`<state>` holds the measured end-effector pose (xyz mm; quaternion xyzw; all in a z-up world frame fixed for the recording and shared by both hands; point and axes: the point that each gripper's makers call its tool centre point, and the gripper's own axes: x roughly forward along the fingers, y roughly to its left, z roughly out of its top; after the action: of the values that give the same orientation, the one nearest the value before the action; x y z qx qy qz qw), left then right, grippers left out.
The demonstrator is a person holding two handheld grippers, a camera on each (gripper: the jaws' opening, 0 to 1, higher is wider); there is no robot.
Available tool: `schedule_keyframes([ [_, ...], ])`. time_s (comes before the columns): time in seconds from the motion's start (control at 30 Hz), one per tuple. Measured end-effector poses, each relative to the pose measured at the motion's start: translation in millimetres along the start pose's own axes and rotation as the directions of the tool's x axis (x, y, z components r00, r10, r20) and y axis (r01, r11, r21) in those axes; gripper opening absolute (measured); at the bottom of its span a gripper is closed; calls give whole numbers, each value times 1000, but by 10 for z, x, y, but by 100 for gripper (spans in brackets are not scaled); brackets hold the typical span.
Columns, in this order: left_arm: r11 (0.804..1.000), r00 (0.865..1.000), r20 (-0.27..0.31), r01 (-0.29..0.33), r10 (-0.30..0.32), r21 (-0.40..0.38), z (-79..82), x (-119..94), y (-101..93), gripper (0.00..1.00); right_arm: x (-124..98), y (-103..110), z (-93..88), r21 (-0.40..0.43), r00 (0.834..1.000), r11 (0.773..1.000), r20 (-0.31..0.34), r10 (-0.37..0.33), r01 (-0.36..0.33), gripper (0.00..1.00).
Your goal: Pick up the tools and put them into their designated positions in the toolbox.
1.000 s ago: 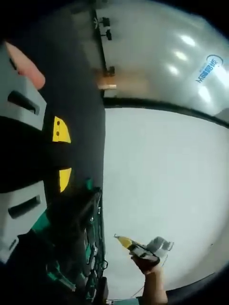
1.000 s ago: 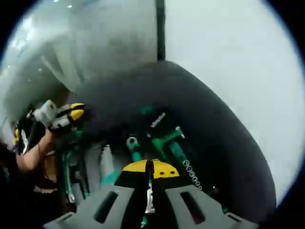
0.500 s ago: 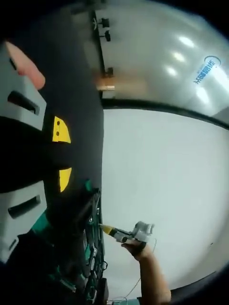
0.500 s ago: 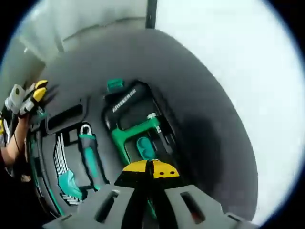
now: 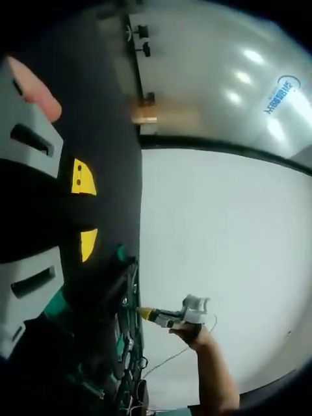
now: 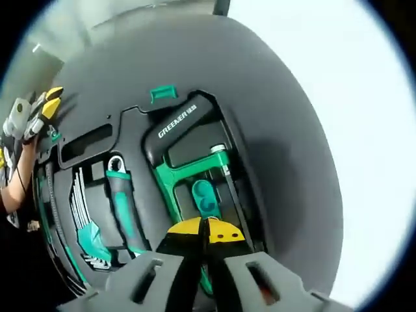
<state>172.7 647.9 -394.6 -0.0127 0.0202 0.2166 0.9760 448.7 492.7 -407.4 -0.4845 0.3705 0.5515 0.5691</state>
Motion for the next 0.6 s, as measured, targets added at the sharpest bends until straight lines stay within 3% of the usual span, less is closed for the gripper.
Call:
schedule_keyframes([
  [0.4, 1000, 1000, -5, -4, 4, -4, -5, 0, 3, 14, 28, -22, -25, 33, 1000, 999, -10, -13, 13, 0],
  [0.6, 1000, 1000, -13, -7, 7, 2, -13, -12, -10, 14, 59, -33, -21, 67, 994, 992, -32, -105, 107, 0],
])
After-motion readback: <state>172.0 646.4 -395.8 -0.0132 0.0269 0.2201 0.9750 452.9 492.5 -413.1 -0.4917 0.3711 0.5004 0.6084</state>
